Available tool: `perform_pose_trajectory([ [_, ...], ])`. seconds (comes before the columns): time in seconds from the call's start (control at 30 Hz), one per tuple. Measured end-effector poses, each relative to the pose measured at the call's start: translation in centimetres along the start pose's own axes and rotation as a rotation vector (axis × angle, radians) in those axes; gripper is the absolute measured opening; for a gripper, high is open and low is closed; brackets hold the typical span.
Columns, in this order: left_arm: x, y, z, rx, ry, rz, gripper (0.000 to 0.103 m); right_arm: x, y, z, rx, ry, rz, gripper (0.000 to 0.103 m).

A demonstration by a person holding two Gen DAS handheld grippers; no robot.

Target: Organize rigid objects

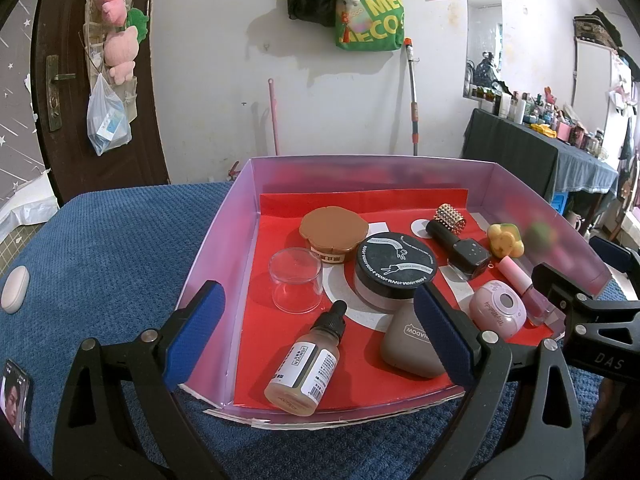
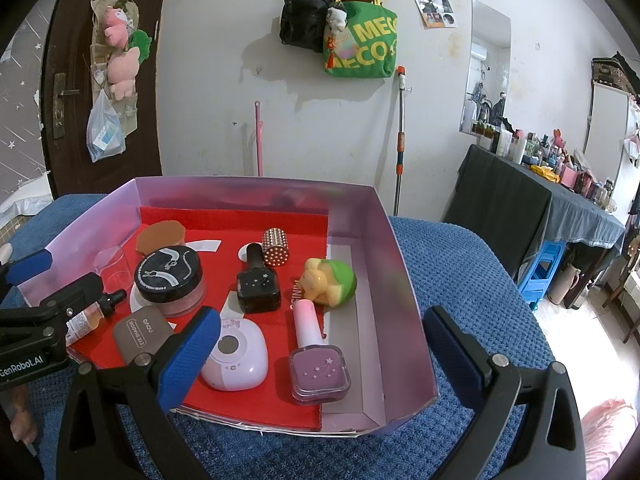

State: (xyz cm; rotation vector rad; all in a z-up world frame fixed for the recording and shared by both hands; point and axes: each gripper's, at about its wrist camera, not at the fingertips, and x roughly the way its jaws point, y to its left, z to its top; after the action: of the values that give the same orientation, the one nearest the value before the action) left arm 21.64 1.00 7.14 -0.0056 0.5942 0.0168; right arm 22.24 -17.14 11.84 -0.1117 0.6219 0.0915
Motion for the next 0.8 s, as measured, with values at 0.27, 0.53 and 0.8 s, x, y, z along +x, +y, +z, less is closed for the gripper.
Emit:
perform_pose_trajectory([
  [0.27,-0.01,-0.02,0.00,0.000,0.000,0.000,0.097,0.00,-0.01,0.06,0.001,0.001,0.001,0.103],
  [0.53,-0.03,0.00,0.01,0.000,0.000,0.000,0.097,-0.02,-0.02,0.12,0.000,0.001,0.000,0.103],
  [0.8,-0.01,-0.02,0.01,0.000,0.001,0.000,0.097,-0.01,-0.03,0.18,0.000,0.002,0.000,0.103],
])
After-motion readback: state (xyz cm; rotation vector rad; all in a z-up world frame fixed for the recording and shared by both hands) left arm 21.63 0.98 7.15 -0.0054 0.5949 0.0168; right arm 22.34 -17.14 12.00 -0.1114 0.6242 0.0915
